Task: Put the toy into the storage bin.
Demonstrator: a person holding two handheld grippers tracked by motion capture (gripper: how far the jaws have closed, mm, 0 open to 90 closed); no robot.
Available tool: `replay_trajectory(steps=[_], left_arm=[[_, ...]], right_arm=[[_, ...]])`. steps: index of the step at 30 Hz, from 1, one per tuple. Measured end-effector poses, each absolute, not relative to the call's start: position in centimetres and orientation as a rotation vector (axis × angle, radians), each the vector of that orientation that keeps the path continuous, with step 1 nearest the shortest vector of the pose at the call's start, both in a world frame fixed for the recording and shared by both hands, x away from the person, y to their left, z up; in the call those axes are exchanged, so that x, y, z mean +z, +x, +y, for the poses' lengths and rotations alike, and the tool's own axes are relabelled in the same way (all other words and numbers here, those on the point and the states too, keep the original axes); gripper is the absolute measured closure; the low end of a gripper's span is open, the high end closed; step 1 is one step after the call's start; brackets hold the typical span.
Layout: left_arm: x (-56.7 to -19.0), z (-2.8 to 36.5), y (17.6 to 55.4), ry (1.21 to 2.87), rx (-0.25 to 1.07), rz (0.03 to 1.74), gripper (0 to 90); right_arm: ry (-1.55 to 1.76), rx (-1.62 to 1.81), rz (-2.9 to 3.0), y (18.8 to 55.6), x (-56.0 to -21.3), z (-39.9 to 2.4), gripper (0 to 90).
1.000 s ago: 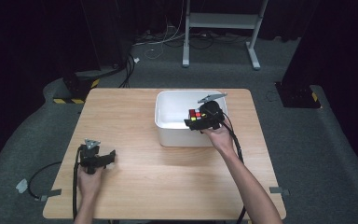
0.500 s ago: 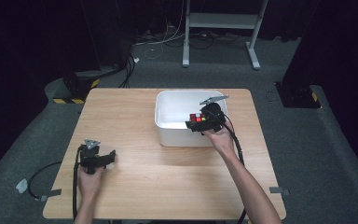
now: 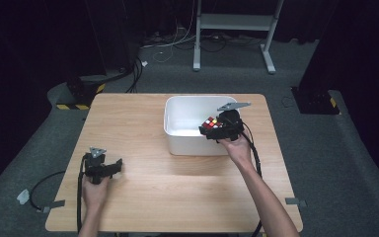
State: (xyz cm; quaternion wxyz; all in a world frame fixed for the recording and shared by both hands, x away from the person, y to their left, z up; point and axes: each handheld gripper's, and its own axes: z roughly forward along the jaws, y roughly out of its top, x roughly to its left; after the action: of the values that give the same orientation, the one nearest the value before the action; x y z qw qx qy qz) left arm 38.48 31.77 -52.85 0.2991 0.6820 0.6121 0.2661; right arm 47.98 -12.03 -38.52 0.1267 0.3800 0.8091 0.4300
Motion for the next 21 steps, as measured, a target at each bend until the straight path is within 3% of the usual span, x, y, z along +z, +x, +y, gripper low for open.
replay_trajectory(steps=[21], left_arm=[[-52.9, 31.8, 38.5, 1.811, 0.708, 1.625, 17.0]], right_arm=[[1.054, 1.343, 2.272, 46.3, -36.8, -13.8, 15.8]])
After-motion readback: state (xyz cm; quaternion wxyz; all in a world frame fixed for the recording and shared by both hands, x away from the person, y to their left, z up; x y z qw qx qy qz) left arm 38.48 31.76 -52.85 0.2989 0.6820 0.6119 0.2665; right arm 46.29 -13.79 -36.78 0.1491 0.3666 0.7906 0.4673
